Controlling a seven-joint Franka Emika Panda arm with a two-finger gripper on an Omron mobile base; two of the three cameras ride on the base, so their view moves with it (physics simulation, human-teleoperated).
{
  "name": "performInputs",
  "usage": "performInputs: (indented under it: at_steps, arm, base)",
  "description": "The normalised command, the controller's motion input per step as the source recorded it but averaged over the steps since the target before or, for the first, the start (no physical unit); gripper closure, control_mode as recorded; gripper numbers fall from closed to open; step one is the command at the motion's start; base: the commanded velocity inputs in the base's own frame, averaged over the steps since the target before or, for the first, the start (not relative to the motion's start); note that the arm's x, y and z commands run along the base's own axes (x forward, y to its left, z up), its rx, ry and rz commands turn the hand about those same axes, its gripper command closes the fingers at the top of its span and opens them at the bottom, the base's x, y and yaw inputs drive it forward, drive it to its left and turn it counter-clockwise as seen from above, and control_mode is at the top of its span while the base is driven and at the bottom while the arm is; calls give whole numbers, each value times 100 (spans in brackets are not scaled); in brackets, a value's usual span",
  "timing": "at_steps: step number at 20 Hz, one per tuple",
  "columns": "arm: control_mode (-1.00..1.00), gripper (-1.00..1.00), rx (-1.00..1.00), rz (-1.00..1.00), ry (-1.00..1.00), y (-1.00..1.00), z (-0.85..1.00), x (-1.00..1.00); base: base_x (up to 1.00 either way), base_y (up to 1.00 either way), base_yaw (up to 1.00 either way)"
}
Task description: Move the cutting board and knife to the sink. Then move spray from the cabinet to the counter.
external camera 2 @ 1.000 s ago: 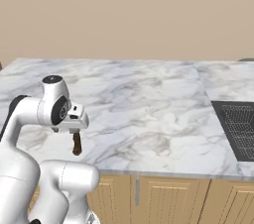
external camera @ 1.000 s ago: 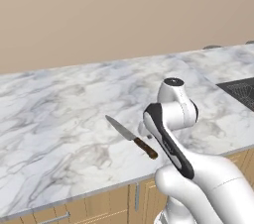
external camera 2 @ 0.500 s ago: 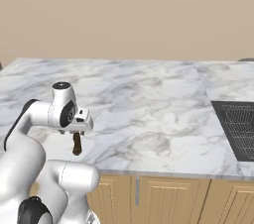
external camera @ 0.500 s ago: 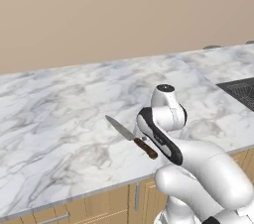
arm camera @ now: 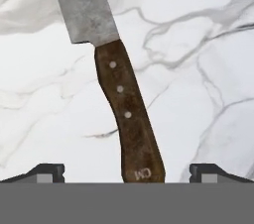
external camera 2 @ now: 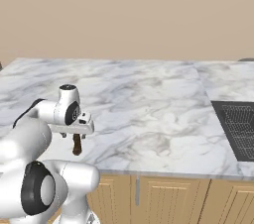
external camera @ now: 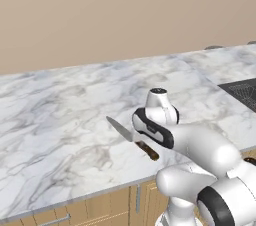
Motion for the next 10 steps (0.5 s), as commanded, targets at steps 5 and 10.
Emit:
performInputs:
  at_steps: [5, 10]
  arm:
    - [-100, -100, 0, 0, 3, 2, -31, 13]
    - [-100, -100, 0, 0, 2, 0, -26, 11]
  base:
    - [0, 0, 0]
    - [0, 0, 0]
